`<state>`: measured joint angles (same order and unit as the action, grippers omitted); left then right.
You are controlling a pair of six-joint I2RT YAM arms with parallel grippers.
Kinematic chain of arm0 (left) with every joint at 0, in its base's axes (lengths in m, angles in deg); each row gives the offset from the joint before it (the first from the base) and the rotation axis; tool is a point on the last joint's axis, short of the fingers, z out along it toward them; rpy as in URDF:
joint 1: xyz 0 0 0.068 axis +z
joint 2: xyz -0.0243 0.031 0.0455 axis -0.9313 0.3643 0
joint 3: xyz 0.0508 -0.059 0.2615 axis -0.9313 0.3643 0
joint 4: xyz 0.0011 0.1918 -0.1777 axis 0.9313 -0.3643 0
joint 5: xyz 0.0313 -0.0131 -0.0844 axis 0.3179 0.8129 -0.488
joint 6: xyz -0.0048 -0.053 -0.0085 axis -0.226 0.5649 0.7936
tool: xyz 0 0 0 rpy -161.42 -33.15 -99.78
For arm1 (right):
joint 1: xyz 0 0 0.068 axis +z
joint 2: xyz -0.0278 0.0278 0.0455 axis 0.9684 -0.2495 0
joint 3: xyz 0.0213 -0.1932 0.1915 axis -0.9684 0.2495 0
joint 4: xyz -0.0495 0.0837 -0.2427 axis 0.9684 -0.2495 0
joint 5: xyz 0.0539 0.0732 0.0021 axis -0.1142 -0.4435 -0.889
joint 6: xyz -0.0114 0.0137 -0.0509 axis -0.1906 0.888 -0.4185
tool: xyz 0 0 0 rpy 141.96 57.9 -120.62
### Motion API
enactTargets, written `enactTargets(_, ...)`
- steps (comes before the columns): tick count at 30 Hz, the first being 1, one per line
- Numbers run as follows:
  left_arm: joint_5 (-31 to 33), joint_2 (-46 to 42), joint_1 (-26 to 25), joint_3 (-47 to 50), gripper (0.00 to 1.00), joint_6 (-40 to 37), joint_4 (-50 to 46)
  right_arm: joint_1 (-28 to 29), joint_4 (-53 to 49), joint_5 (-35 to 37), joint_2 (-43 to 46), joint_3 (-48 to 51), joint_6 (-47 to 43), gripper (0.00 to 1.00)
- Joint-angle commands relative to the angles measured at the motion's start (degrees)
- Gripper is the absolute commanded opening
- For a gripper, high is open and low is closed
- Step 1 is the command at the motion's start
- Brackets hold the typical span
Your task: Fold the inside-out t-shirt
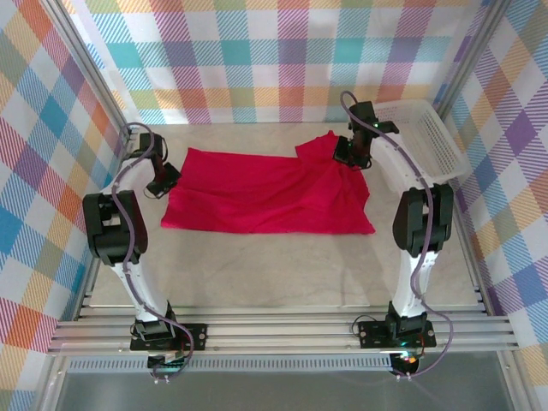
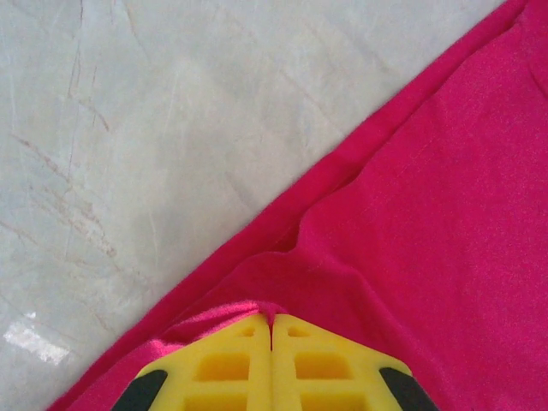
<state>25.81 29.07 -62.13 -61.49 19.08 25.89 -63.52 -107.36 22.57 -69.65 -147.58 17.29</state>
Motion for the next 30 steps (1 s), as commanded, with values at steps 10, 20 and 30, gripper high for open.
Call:
enactTargets(10,5.44,-5.97,-6.93,-3.84,0.71,-3.81,-3.10,-0.26,-14.16,-6.44,-11.20,-20.75,-0.60,0.46)
enactTargets(20,-14.56,-14.56,-12.54,20.84,0.71,6.40,15.56,2.73,11.13,-16.37,10.57,25.37,6.05,0.45)
enactTargets(30,-17.96,-7.16,2.91,27.82,0.70,9.16,19.96,-0.85,14.49,-12.14,13.04,41.83,6.61,0.44)
